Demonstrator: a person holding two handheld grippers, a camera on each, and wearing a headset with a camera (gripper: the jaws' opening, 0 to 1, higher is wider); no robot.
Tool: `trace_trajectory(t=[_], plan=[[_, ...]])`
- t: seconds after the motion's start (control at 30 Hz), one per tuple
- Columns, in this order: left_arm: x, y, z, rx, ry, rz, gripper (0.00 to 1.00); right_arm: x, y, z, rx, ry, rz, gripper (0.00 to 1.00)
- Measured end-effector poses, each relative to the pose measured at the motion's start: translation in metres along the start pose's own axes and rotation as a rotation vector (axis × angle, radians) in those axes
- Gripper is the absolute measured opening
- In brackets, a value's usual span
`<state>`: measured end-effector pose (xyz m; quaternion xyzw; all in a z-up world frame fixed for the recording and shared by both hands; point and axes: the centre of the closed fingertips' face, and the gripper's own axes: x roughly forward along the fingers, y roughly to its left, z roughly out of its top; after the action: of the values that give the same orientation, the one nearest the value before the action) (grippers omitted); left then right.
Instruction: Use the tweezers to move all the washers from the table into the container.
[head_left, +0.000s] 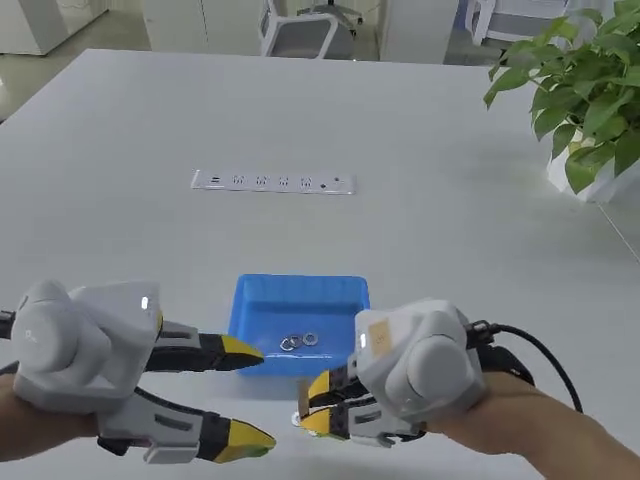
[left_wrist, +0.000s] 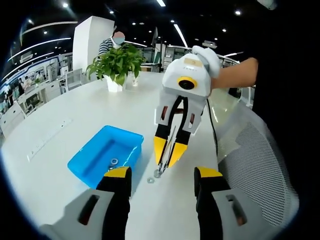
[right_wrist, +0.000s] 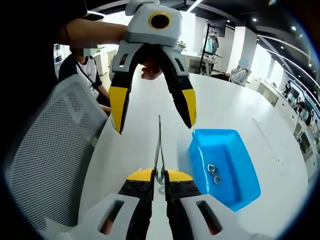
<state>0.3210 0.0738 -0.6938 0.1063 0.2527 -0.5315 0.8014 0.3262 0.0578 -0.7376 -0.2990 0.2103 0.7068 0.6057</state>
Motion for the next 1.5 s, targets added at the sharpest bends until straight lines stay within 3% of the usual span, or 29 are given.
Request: trace_trajectory(t=[0.6,0.9,1.2,1.5], plan=[[-0.007,0.005,0.001,-0.066,-0.039,0.077,0.75,-0.029,-0.031,0.022,-0.002,-0.036,-0.033,0.09],[-0.013,0.012,-0.007,-0.096,-0.045,0.106,0.83,-0.036,-0.053,0.029,-0.013,-0.053,-0.061,0.09],[-0.017,0.019,-0.013,-0.125,-0.049,0.126,0.89,-0.039,-0.078,0.028,-0.023,-0.057,-0.088,0.09],[-0.017,0.018,-0.009,-0.131,-0.056,0.143,0.94,-0.036,-0.096,0.017,-0.028,-0.045,-0.115,0.09]])
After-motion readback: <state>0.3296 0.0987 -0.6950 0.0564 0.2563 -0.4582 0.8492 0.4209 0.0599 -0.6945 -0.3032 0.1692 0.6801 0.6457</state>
